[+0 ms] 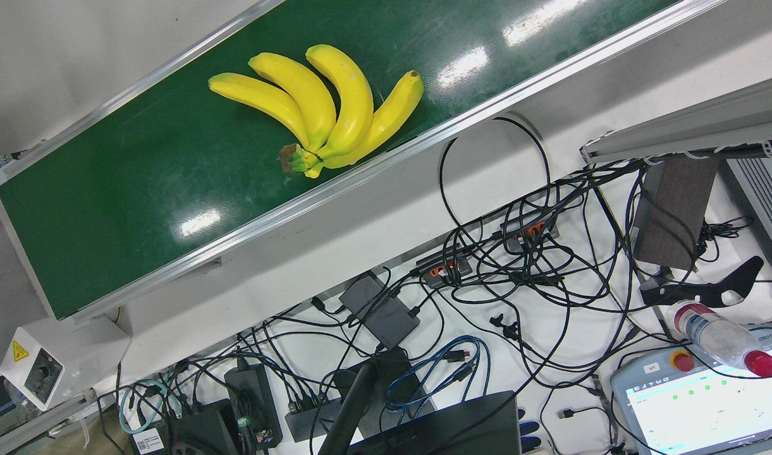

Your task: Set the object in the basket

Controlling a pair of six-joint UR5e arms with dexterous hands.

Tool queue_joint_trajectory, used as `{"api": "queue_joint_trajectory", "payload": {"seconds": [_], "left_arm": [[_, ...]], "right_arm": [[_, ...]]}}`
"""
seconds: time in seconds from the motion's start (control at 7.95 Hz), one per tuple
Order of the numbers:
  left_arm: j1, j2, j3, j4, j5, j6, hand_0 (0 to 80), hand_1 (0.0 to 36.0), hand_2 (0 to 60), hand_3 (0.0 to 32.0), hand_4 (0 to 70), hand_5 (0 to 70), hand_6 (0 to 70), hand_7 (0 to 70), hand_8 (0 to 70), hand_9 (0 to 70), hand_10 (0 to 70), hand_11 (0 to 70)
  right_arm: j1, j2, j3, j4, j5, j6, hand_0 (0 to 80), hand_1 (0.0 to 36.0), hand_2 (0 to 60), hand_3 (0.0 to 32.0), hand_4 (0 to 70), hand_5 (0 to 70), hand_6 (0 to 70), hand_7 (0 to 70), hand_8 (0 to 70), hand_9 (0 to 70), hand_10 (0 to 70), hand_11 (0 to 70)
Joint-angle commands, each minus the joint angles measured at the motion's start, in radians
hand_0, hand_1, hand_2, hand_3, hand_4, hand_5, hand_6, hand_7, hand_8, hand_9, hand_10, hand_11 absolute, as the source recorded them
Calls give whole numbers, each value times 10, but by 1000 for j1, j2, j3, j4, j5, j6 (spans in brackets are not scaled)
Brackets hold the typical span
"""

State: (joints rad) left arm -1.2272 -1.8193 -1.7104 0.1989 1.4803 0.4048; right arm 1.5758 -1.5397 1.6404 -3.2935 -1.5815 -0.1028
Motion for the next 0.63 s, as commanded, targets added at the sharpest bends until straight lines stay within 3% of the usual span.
{"api": "queue_joint_trajectory", "payload": {"seconds": [0.0,0.13,0.5], "left_arm": [[-2,-2,-1,16,2,-1,702,274,115,62,124,110,17,66,111,93,37,83],[-3,0,-1,16,2,-1,704,284,149,62,124,112,17,65,109,93,38,86],[-3,0,-1,16,2,-1,692,271,112,58,126,110,18,67,106,92,37,84]], "right_arm": [[1,0,1,0,0,0,0,0,0,0,0,0,0,0,0,0,0,0],[1,1,1,0,0,0,0,0,0,0,0,0,0,0,0,0,0,0],[1,0,1,0,0,0,0,0,0,0,0,0,0,0,0,0,0,0]]}}
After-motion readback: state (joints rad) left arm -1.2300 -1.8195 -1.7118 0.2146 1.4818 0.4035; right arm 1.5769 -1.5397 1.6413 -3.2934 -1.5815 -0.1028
